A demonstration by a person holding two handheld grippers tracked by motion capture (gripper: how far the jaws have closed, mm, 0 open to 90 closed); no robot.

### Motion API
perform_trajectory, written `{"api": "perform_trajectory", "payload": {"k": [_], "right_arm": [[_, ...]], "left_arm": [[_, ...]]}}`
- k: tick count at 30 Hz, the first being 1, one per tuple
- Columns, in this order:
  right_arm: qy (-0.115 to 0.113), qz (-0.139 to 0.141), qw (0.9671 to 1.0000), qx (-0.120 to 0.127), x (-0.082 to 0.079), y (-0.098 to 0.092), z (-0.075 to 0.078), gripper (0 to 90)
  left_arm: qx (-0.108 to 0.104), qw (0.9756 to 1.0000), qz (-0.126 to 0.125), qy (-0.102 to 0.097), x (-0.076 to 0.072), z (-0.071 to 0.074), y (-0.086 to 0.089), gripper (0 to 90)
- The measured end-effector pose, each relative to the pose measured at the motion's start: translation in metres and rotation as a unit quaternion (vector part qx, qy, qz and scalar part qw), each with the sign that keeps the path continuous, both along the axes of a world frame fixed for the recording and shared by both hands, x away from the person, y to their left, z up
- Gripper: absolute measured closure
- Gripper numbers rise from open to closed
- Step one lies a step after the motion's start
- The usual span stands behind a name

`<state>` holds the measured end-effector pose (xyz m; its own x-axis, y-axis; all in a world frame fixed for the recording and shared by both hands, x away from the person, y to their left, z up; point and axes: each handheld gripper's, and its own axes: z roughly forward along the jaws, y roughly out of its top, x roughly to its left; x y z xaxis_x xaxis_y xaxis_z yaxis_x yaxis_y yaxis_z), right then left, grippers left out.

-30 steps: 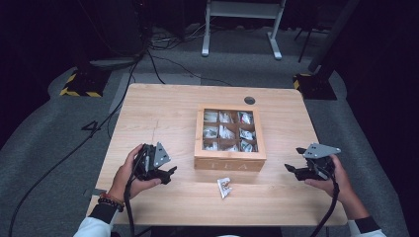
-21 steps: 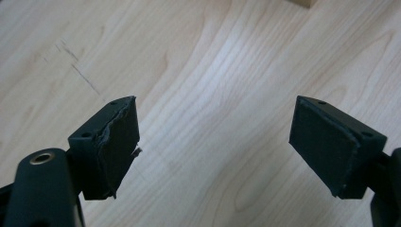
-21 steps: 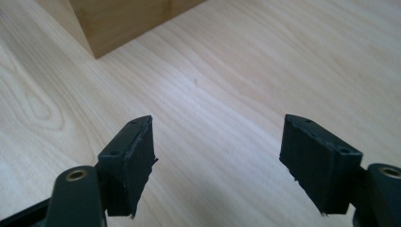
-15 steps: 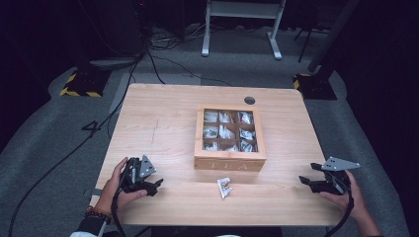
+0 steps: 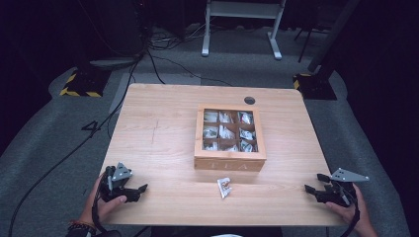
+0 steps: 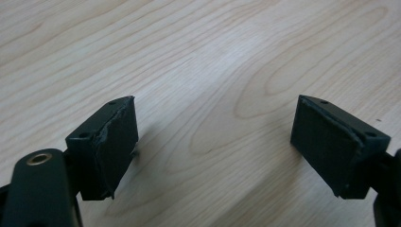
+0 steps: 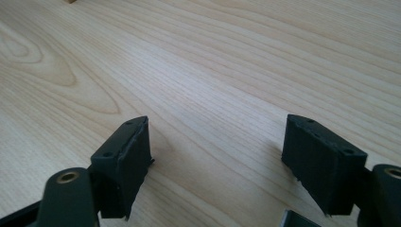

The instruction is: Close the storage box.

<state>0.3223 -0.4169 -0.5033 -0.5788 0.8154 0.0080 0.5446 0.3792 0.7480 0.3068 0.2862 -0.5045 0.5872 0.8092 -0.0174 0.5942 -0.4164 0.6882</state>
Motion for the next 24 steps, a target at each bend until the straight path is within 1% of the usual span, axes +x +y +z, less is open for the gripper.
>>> {"api": "perform_trajectory", "payload": {"k": [2,24], "right_arm": [[-0.001,-0.003,1.0000,-0.005,-0.0007,0.0017,-0.0002,23.6],[0.000,-0.015,0.9999,-0.006,0.0001,0.0021,-0.0005,22.4]], "left_arm": [[0.000,1.0000,0.002,0.000,-0.0003,-0.0001,0.0013,15.5],[-0.001,1.0000,0.001,-0.001,-0.0001,-0.0003,0.0011,15.2]]}}
